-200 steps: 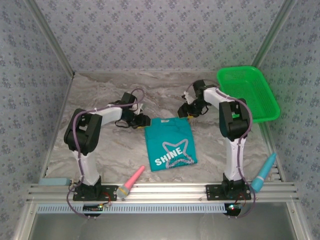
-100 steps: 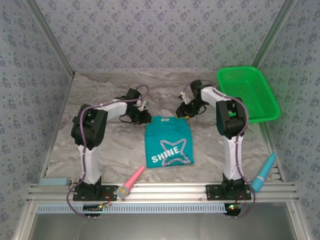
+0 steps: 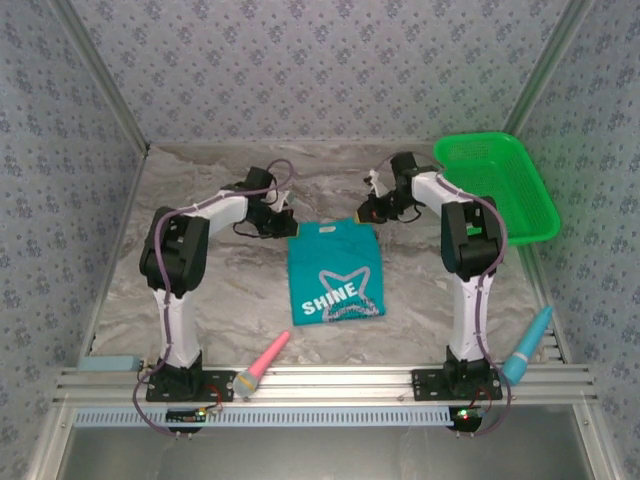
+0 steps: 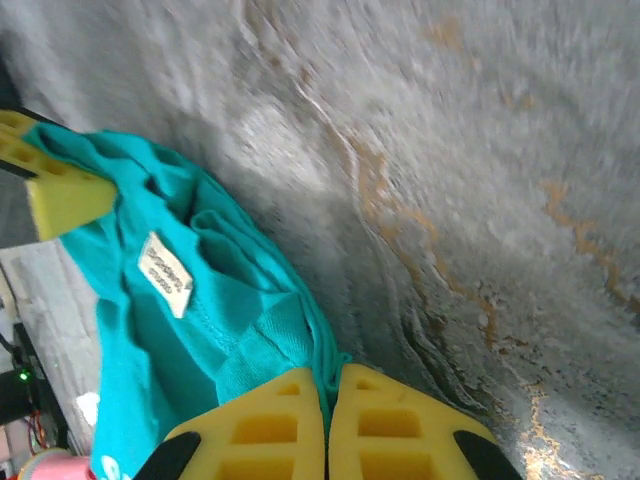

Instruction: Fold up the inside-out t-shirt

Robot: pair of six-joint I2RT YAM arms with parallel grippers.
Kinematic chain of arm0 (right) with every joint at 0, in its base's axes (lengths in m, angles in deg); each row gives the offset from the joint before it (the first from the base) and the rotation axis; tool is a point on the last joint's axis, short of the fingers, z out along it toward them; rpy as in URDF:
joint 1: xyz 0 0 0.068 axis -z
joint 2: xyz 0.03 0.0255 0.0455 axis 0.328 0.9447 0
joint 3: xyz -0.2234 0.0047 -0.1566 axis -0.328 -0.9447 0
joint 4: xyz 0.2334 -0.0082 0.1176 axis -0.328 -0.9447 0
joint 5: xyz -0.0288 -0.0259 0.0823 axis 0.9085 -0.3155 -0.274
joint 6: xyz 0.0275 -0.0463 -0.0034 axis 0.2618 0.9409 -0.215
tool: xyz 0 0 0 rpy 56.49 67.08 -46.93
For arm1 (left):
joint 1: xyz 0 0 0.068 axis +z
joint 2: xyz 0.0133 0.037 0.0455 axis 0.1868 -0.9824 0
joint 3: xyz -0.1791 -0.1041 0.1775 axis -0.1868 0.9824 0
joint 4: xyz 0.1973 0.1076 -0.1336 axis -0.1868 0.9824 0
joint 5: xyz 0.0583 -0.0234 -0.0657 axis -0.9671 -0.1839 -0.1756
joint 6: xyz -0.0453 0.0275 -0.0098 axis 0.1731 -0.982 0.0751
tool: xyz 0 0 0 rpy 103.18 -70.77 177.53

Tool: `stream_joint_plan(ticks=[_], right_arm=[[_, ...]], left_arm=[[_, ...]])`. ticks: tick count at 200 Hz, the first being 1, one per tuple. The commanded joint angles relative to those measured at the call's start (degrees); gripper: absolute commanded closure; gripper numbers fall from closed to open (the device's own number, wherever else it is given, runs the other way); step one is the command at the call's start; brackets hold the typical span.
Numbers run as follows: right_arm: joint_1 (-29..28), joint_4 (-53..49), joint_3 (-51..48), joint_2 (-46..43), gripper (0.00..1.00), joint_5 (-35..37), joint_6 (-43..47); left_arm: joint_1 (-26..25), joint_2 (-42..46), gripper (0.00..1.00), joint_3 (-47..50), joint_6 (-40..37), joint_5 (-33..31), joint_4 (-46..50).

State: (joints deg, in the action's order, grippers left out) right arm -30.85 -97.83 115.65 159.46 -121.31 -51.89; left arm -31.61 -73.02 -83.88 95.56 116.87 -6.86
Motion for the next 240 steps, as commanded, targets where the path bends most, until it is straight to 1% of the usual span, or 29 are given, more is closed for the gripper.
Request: stream_joint_plan(ticks=[1,24,46,58,70,78,90,103,114,121,133,139,142,145,151,160,168,182,187,197,199,200,204,208,213,229,240], right_arm=[[0.6,5.9,2.2,-6.6,1.00,-2.7,-1.6],[1.6,8.7,8.4,-9.3,1.00,-1.7,-2.8],[1.5,9.7,15.5,-12.2,1.00,-0.3,-1.0],[1.1,11.3,16.2,-15.1,1.00,0.3,1.1],[0.3,12.5,13.6,-18.7,1.00,2.5,5.4],[-0.5,13.4,10.0,-21.2,1.00,4.9,9.6],[-1.9,16.5,1.9,-25.6,1.00,8.8,15.1],[-2.7,22.5,-10.2,-29.4,1.00,10.6,19.6],[-3.6,27.0,-19.8,-32.0,1.00,12.5,23.7],[-4.6,28.3,-25.3,-33.3,0.92,14.0,27.4],[-5.9,26.7,-32.7,-34.9,0.74,16.6,34.2],[-6.2,25.8,-35.2,-35.4,0.67,19.2,34.9],[-6.2,25.2,-35.9,-35.7,0.65,20.4,34.6],[-6.1,24.5,-36.9,-36.0,0.61,21.4,34.2],[-5.9,22.7,-38.0,-36.6,0.58,22.9,33.4],[-5.3,20.8,-39.4,-37.7,0.55,24.8,31.9],[-5.0,20.3,-40.5,-38.9,0.53,26.4,31.4],[-5.3,19.7,-41.2,-41.1,0.50,28.0,32.7],[-5.5,18.7,-40.9,-41.8,0.49,27.8,34.5],[-6.0,15.6,-39.9,-42.7,0.49,27.0,39.9],[-6.1,14.8,-39.5,-42.9,0.48,26.7,41.1],[-6.2,14.4,-39.4,-43.0,0.46,26.6,41.8],[-6.4,13.4,-39.0,-43.2,0.41,26.2,43.6],[-6.7,12.1,-38.6,-43.4,0.40,26.1,46.3],[-7.3,11.1,-38.2,-43.5,0.40,25.7,49.6],[-9.7,6.2,-37.5,-43.1,0.39,22.3,61.6],[-11.4,3.7,-37.0,-42.3,0.39,22.5,66.7]], left_arm=[[0.7,6.9,1.00,-5.0,-5.9,4.0,0.5],[2.0,8.9,1.00,-12.7,-10.2,6.0,1.3],[2.0,11.0,1.00,-20.3,-17.8,8.2,0.5],[1.9,13.4,1.00,-21.1,-21.7,9.8,-2.0],[1.2,16.8,1.00,-18.8,-26.4,10.1,-5.2],[0.3,19.5,1.00,-14.8,-30.9,9.6,-7.2],[-1.5,23.6,1.00,-6.8,-37.2,6.6,-10.7],[-4.0,27.1,1.00,3.0,-42.9,4.3,-14.6],[-5.9,29.3,1.00,11.8,-45.2,3.0,-18.9],[-7.0,30.3,1.00,16.8,-45.3,2.0,-22.3],[-9.3,31.3,1.00,25.9,-46.6,0.2,-27.4],[-10.7,31.5,1.00,29.9,-47.1,-1.4,-30.3],[-11.4,31.6,0.99,31.9,-47.3,-2.3,-31.9],[-12.2,31.5,0.98,34.0,-47.4,-3.3,-33.5],[-13.4,31.4,0.95,37.2,-47.4,-5.2,-35.8],[-15.0,31.2,0.89,40.4,-45.9,-8.5,-38.0],[-15.7,31.4,0.82,42.2,-42.6,-10.8,-39.0],[-16.2,32.8,0.65,45.1,-38.4,-11.3,-40.7],[-16.7,34.0,0.62,46.1,-37.9,-11.6,-41.1],[-17.7,36.8,0.60,47.3,-38.6,-12.4,-39.6],[-17.8,37.4,0.59,47.4,-38.9,-12.6,-39.1],[-17.9,37.7,0.59,47.5,-39.0,-12.7,-38.9],[-18.2,38.8,0.54,47.7,-39.2,-13.4,-37.9],[-18.3,39.8,0.45,47.8,-39.2,-14.2,-37.3],[-18.4,41.0,0.40,48.0,-39.1,-14.3,-36.7],[-19.0,44.3,0.38,47.9,-41.2,-11.9,-32.4],[-20.1,46.3,0.38,48.4,-41.9,-12.7,-31.0]])
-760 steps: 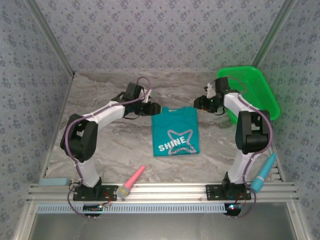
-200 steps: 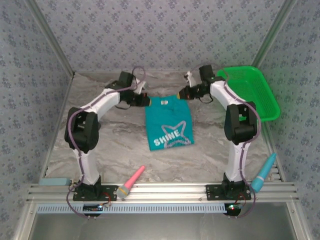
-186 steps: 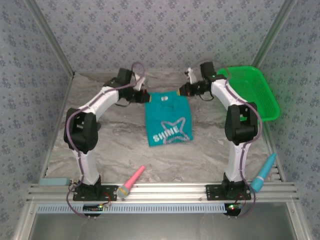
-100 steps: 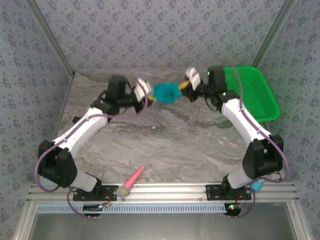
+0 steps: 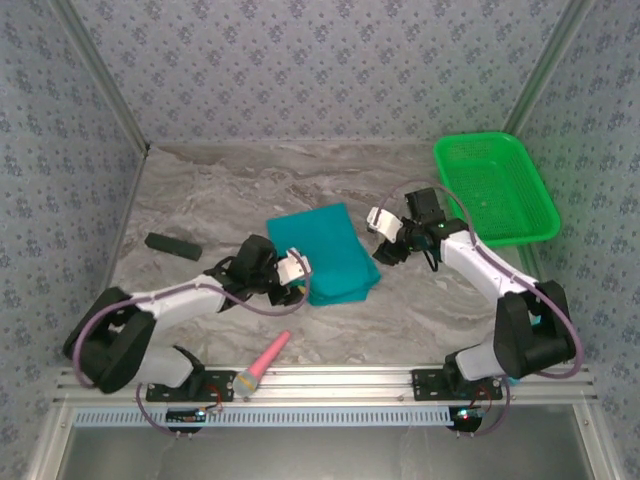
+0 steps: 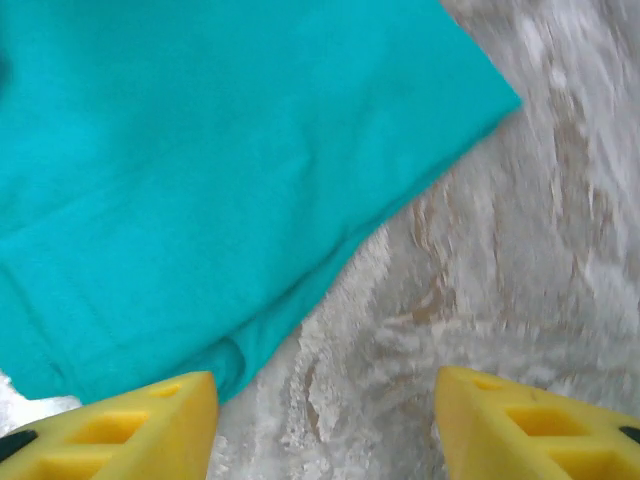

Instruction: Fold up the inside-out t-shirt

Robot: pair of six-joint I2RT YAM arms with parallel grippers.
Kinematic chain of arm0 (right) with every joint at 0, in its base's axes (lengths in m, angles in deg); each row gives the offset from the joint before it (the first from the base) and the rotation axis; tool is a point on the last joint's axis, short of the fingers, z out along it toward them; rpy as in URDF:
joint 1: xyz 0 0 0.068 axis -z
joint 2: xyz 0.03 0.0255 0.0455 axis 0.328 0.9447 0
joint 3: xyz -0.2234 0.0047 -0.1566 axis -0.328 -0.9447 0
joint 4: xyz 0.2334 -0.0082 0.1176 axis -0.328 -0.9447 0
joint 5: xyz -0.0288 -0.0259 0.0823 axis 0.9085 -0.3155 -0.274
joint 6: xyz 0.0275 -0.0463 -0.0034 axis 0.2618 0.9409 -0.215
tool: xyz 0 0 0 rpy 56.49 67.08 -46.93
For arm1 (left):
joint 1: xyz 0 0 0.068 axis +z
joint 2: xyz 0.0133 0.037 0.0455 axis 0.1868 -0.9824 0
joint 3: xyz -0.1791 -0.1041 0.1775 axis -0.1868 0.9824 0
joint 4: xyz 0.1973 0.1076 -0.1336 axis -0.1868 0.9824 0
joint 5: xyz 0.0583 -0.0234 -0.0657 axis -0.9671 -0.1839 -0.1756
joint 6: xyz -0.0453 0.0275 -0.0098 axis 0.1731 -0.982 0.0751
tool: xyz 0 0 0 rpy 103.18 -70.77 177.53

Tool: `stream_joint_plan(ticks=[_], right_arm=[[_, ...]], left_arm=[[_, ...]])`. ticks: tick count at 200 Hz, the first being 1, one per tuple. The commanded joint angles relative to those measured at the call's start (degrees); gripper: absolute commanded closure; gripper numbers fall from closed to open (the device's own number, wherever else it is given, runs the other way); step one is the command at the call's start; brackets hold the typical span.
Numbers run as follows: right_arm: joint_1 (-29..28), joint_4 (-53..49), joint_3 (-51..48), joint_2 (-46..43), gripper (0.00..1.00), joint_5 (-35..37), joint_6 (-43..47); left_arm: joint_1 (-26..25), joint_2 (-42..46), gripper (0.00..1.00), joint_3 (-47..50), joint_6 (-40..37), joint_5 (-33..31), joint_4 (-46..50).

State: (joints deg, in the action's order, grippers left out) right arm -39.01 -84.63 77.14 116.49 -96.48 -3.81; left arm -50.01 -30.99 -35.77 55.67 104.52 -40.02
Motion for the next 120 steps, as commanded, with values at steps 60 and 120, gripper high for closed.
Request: stream_joint_plan(ticks=[60,120], right_arm=[[-4.9,-5.2,-5.4,3.8,0.39,4.1,36.1],[-8.0,0.6,-5.7,10.1,0.38,3.2,37.9]], left_arm=[[-5.2,6.7,0.20,3.5,-14.7,-7.6,6.7],[-5.3,-0.2,0.24,1.3,-22.0,-13.1,13.0]])
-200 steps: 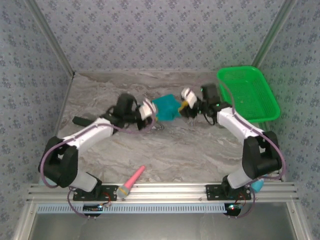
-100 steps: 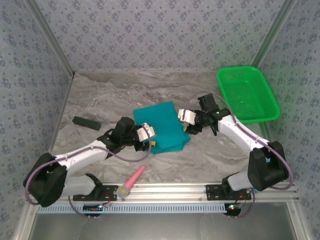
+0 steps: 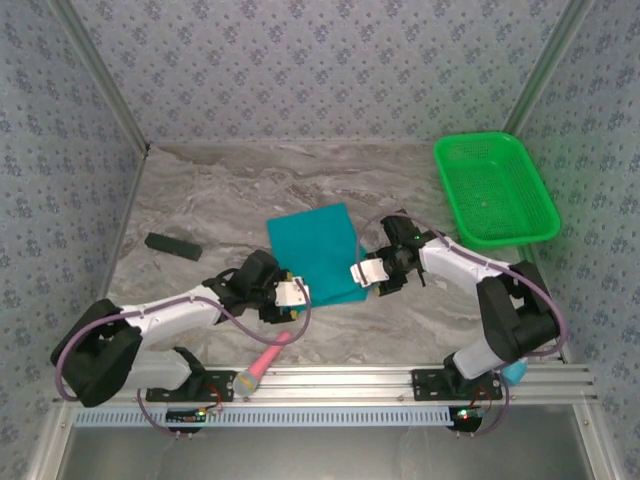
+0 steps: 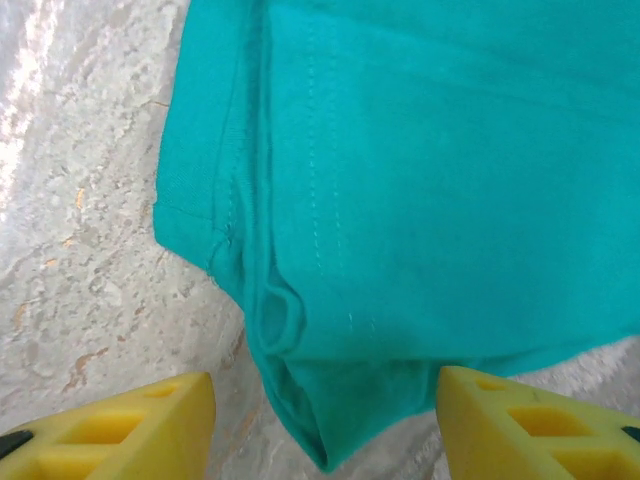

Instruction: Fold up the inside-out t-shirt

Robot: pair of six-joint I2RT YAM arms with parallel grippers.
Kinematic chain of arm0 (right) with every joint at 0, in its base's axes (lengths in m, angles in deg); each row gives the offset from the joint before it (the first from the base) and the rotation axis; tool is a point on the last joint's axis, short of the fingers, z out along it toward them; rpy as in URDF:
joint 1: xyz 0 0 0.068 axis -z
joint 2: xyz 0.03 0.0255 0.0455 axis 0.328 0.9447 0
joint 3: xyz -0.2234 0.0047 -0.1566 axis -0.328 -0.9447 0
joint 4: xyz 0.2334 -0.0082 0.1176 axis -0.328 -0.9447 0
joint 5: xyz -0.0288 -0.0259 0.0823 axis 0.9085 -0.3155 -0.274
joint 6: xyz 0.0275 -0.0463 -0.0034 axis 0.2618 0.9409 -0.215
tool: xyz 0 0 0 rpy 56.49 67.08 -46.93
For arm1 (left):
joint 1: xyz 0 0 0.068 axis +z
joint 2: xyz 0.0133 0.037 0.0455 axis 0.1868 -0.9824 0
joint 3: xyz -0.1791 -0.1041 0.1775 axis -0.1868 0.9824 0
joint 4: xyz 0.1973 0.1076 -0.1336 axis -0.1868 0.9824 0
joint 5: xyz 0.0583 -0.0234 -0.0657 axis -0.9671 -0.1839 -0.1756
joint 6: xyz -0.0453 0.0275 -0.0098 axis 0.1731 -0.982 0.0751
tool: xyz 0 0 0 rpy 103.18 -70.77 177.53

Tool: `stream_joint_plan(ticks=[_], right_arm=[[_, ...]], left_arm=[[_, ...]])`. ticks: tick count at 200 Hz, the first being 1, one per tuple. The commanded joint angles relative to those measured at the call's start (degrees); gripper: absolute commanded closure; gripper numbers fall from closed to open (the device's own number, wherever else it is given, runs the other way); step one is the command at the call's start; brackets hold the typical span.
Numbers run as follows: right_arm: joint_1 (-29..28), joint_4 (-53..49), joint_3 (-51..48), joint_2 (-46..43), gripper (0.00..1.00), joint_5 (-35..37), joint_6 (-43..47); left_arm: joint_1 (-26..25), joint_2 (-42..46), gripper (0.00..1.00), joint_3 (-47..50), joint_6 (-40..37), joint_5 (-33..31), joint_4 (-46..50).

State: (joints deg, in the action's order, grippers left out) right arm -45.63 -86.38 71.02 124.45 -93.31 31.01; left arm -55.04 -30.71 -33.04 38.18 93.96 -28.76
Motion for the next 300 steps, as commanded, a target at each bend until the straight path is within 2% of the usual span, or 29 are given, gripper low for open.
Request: stream_joint_plan(ticks=[1,27,46,58,76,82,94,107,109,123,140,165,186,206,229,239,277,300], right_arm=[[-1.5,2.5,0.4,2.2,0.38,0.1,3.1],[-2.7,3.8,-0.3,4.8,0.39,1.5,4.0],[-3.4,5.9,-2.2,5.1,0.42,2.2,4.0],[-4.1,8.4,-4.1,4.2,0.49,2.9,3.9],[-4.8,9.4,-6.1,2.0,0.71,3.7,3.2],[-4.9,9.4,-6.7,1.1,0.76,3.7,2.9],[-5.2,7.6,-7.6,-1.2,0.84,3.6,2.1],[-5.5,4.0,-8.0,-3.9,0.90,3.7,1.4],[-5.5,3.4,-8.0,-4.3,0.91,3.7,1.2],[-5.6,-1.6,-7.4,-7.6,1.00,3.6,-1.3],[-6.2,-13.1,-3.7,-11.2,1.00,1.8,-6.8],[-10.4,-28.0,0.6,-16.8,1.00,0.8,-15.7],[-10.7,-32.8,0.5,-21.6,1.00,-3.2,-25.2],[-5.6,-32.8,0.5,-23.0,1.00,-10.3,-33.4],[1.3,-31.5,2.3,-18.0,1.00,-20.4,-38.6],[1.9,-31.4,3.8,-14.4,1.00,-20.9,-41.0],[6.2,-35.4,11.9,-0.2,1.00,-20.8,-45.5],[7.1,-35.3,14.4,3.7,1.00,-22.5,-45.7]], left_arm=[[-0.3,-0.6,0.24,-1.5,-4.6,-2.6,1.7],[-0.3,-3.3,0.24,-2.4,-6.6,-5.0,2.2],[-0.2,-5.9,0.28,-3.9,-7.6,-5.4,2.1],[-0.3,-7.2,0.29,-4.5,-8.4,-5.1,1.3],[-0.3,-9.1,0.35,-5.8,-9.8,-2.6,0.0],[-0.2,-9.7,0.41,-6.1,-10.5,-1.5,-0.3],[-0.3,-10.6,0.60,-7.0,-11.5,0.1,0.3],[-0.3,-11.0,0.98,-8.4,-12.4,1.6,3.7],[-0.2,-11.0,1.00,-8.5,-12.6,1.8,4.2],[-0.3,-9.5,1.00,-9.5,-14.2,3.4,9.8],[-0.5,-5.6,1.00,-11.5,-12.6,6.6,16.0],[-1.4,-1.2,1.00,-16.9,-8.1,16.3,23.6],[-3.0,-0.5,1.00,-21.5,-0.3,22.2,30.6],[0.9,-0.1,1.00,-22.9,6.6,28.0,33.1],[10.2,-3.6,1.00,-25.1,13.8,40.2,34.8],[13.4,-6.2,1.00,-26.7,16.5,42.5,34.8],[20.1,-19.1,1.00,-33.6,14.7,47.0,40.0],[20.7,-24.0,1.00,-38.3,12.5,46.6,44.2]])
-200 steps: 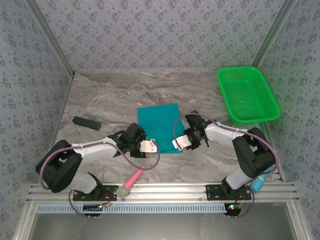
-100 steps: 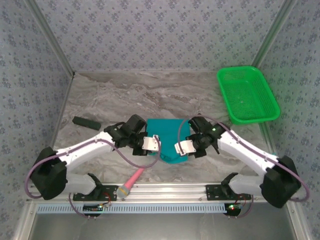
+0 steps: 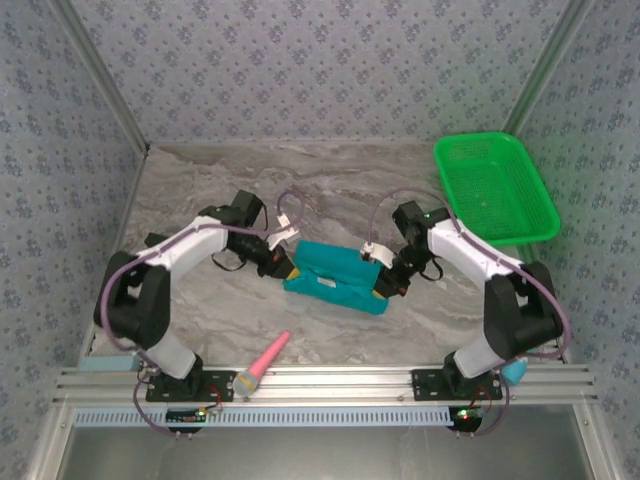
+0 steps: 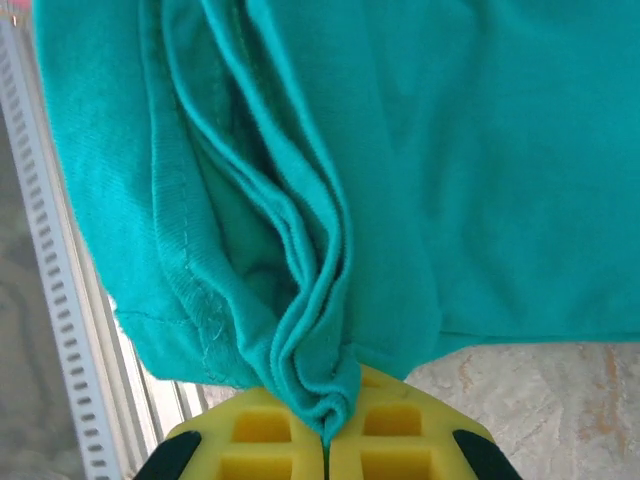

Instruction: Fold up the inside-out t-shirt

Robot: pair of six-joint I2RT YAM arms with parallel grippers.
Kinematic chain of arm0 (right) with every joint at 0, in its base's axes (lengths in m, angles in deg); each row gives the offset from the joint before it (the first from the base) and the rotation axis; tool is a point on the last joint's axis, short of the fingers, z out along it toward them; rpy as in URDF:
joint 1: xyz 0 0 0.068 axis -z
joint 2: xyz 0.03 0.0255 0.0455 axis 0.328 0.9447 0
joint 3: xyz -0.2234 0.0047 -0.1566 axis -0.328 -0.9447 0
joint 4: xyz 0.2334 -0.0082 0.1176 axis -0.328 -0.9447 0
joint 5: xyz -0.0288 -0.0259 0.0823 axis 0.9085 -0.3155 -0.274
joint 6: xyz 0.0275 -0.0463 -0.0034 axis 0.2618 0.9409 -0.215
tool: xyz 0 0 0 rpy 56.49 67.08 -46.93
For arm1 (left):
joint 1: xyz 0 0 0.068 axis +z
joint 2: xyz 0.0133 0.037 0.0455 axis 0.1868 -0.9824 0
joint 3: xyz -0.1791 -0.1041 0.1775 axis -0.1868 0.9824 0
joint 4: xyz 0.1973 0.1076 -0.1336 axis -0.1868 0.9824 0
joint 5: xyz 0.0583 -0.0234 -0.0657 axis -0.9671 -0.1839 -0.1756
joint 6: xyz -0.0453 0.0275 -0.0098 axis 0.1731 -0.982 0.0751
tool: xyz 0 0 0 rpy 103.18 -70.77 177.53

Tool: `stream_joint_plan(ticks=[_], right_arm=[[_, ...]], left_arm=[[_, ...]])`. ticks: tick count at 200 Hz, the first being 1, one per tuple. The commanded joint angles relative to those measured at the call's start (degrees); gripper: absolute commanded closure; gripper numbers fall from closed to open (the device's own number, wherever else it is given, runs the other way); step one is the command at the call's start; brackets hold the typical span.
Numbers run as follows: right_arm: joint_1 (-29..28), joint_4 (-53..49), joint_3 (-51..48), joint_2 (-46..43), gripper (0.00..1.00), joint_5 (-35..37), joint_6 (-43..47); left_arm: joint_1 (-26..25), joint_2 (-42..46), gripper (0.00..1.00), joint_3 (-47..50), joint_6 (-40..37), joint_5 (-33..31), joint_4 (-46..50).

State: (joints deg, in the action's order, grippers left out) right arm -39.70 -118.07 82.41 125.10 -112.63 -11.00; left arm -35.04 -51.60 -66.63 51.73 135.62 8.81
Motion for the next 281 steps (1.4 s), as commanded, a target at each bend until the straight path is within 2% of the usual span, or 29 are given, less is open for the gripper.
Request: stream_joint_plan(ticks=[1,24,48,58,69,75,83,99,112,156,186,204,236,271,281], right_arm=[[1.2,-3.6,3.0,3.1,1.00,-3.2,-3.7],[0.7,-3.7,4.5,3.8,1.00,-4.6,-2.6],[-2.6,-6.1,2.5,-0.8,1.00,-1.1,-0.7],[-6.7,-9.6,1.7,-4.6,1.00,1.9,-0.3],[-14.6,-15.4,3.0,-9.3,1.00,6.4,0.6],[-18.0,-16.0,3.5,-12.5,1.00,7.4,-3.5],[-19.4,-14.3,3.9,-15.5,1.00,6.3,-7.5],[-19.4,-10.0,2.5,-20.2,1.00,3.8,-10.4],[-18.1,-6.4,-0.2,-21.4,1.00,5.7,-11.0],[-9.8,-7.2,-3.0,-13.1,1.00,7.1,-6.2],[-6.6,-3.8,-5.9,-11.9,1.00,6.5,-7.2],[-6.6,-3.6,-7.1,-10.4,1.00,6.5,-7.2],[-6.7,-2.7,-9.0,-7.5,1.00,10.5,-7.6],[-6.8,-1.2,-11.3,-0.7,1.00,14.4,-7.9],[-7.1,-0.7,-11.7,1.4,0.94,15.6,-8.2]], left_arm=[[0.7,-3.2,1.00,-4.9,-1.2,5.0,6.7],[0.5,-3.6,1.00,-7.1,-5.3,5.1,9.9],[-0.9,1.2,1.00,-4.8,-7.8,3.8,13.4],[-2.6,3.8,1.00,-3.9,-9.1,3.0,16.0],[-6.1,6.4,1.00,-3.3,-9.3,1.0,18.8],[-8.2,7.6,1.00,-2.9,-10.0,0.1,20.6],[-10.4,9.4,1.00,-2.0,-9.3,-1.3,21.3],[-11.9,12.0,1.00,0.4,-7.1,-1.8,18.7],[-10.9,11.8,1.00,1.2,-7.0,-2.7,16.8],[-7.8,2.9,1.00,-2.9,-9.6,-4.1,19.5],[-7.4,-1.8,0.99,-6.0,-9.9,-4.7,19.3],[-7.4,-4.8,0.99,-8.1,-10.1,-4.4,19.5],[-7.4,-9.3,0.97,-11.0,-9.9,-5.3,18.5],[-7.5,-17.6,0.91,-15.1,-10.9,-5.3,20.2],[-7.6,-19.5,0.88,-16.1,-10.5,-6.0,20.0]])
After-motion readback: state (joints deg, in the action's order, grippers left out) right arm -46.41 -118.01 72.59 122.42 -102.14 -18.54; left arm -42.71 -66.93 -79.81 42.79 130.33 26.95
